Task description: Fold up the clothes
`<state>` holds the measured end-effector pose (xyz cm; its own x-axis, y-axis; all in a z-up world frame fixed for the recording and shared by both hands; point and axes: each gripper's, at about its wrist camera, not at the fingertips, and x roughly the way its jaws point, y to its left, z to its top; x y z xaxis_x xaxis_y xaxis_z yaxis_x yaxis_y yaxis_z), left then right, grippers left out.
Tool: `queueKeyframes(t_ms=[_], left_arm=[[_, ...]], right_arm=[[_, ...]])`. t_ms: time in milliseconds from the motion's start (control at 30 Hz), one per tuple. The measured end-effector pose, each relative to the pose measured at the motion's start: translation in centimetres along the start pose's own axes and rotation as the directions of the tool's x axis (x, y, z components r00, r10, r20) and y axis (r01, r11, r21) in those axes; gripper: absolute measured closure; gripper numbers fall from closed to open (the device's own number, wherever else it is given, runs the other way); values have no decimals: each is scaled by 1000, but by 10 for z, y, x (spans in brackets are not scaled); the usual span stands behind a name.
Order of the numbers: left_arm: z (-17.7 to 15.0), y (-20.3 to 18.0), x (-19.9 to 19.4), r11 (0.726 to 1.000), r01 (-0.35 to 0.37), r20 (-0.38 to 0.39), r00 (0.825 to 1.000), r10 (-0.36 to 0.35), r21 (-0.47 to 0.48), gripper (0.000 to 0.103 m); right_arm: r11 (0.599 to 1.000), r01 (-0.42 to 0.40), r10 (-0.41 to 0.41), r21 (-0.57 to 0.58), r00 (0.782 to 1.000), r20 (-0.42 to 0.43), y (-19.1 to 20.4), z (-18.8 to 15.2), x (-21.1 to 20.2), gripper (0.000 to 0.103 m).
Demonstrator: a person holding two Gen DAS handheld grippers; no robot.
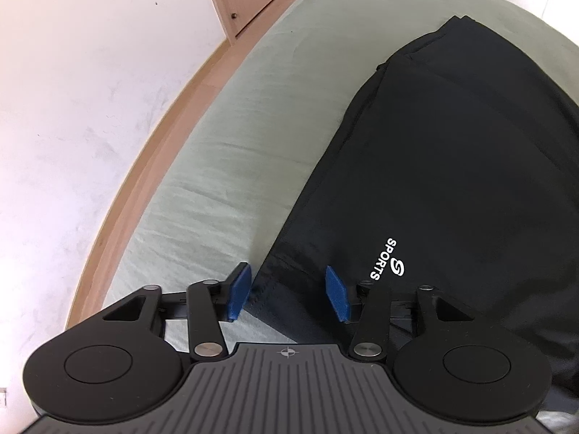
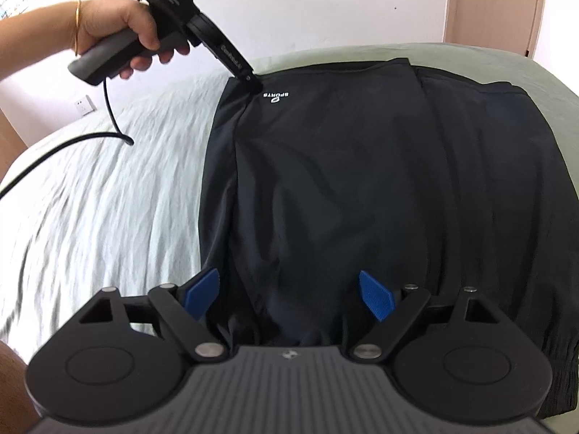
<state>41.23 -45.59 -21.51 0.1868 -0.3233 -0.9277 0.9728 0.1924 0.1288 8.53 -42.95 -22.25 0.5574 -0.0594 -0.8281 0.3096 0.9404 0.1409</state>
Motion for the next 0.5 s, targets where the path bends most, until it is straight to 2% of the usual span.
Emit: queueKeyframes(t_ms=[100, 200, 267, 333, 433, 500], left_arm=[[-2, -8, -4, 999, -8, -4, 1000, 8, 41, 89], [-2, -16, -8, 997, -15, -7, 1000, 15, 71, 93], [-3, -19, -10, 997, -19, -10, 1000, 20, 80, 95], [-4, -20, -14, 996, -25, -7, 1000, 26, 81, 96], [-6, -19, -22, 997, -27, 3, 1000, 27, 72, 96], [-9, -17, -32, 997, -30, 11, 999, 30, 65, 96]], right_arm=[[999, 26, -26, -35, 1000, -5, 5, -1, 3, 37], [994, 76, -77, -76, 997, -7, 10, -5, 4, 58], [992, 100, -100, -77, 995, 1, 8, -5, 5, 77], [993, 99, -99, -63, 995, 0, 5, -3, 4, 81], [996, 88, -88, -28, 996, 1, -2, 3, 0, 81], [997, 70, -70, -12, 997, 20, -4, 7, -8, 77]])
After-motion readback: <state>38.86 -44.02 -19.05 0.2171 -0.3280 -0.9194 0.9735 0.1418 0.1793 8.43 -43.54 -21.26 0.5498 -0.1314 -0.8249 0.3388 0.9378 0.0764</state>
